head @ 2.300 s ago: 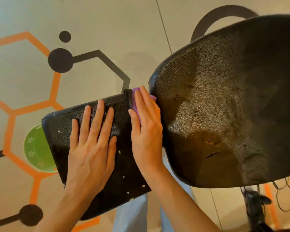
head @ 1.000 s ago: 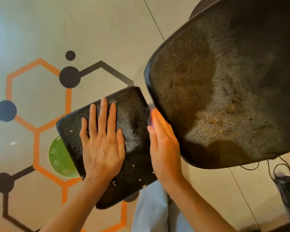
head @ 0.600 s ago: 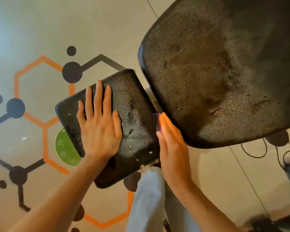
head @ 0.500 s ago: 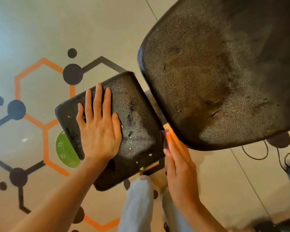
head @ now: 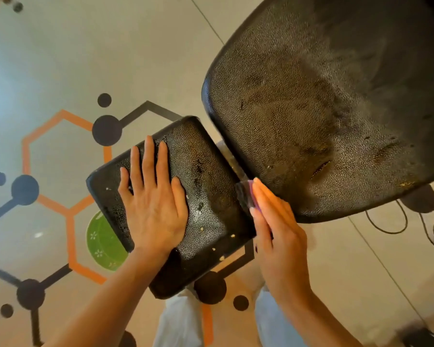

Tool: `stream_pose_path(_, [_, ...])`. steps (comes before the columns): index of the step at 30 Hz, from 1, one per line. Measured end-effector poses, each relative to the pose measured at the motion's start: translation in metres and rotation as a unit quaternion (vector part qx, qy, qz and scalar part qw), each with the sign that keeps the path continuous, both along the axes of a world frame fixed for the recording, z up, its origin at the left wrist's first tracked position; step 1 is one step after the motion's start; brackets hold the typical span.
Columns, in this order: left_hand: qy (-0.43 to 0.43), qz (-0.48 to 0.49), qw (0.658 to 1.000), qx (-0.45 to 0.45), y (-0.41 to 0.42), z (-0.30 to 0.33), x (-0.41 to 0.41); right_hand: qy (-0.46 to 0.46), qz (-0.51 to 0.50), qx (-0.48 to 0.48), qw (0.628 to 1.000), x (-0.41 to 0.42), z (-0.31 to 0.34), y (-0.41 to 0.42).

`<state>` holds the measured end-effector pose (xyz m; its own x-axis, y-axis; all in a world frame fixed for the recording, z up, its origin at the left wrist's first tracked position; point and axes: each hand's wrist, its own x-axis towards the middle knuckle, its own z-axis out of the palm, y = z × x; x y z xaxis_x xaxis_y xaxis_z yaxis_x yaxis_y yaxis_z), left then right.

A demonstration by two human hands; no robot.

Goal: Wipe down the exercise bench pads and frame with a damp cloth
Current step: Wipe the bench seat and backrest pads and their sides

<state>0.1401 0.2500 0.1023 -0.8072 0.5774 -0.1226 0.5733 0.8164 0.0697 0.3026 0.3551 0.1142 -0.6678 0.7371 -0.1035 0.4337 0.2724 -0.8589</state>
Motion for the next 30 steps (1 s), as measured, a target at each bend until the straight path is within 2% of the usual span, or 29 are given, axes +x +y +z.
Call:
stream_pose_path(2, [0.004,0.001,1.0,-0.001,0.0,0.0,0.0,0.004,0.054,0.034,0.998,-0.042,-0.002,0.006])
stream_pose_path(6, [-0.01,-0.011,1.0,0.019,-0.001,0.001,-0.002,-0.098,0.161,0.182,0.965,-0.052,-0.022,0.009])
stream_pose_path(9, [-0.055,-0.03,0.995,0.078,-0.009,0.006,-0.008,-0.06,0.188,0.149,0.969,-0.026,-0.029,0.006])
stream_pose_path(11, [-0.06,-0.056,0.993,0.089,-0.024,0.01,-0.015,-0.05,0.211,0.161,0.963,-0.03,-0.032,0.009])
stream_pose_path(17, [-0.023,-0.057,0.997,0.036,-0.046,0.002,-0.026,-0.087,0.215,0.196,0.953,-0.159,-0.031,0.026])
stream_pose_path(20, [-0.023,-0.059,0.997,0.05,-0.045,0.003,-0.025,-0.087,0.227,0.194,0.95,-0.107,-0.03,0.017])
stream_pose_path(23, [-0.023,-0.054,0.997,0.045,-0.044,0.004,-0.026,-0.132,0.241,0.218,0.936,-0.037,-0.017,-0.001])
stream_pose_path(25, [-0.026,-0.053,0.997,0.04,-0.042,0.005,-0.026,-0.134,0.236,0.223,0.936,-0.066,-0.023,0.006])
stream_pose_path(28, [-0.028,-0.057,0.997,0.037,-0.042,0.006,-0.026,-0.108,0.239,0.228,0.938,-0.151,-0.027,0.023])
stream_pose_path(30, [-0.025,-0.059,0.997,0.031,-0.042,0.006,-0.027,-0.105,0.254,0.23,0.934,-0.154,-0.029,0.027])
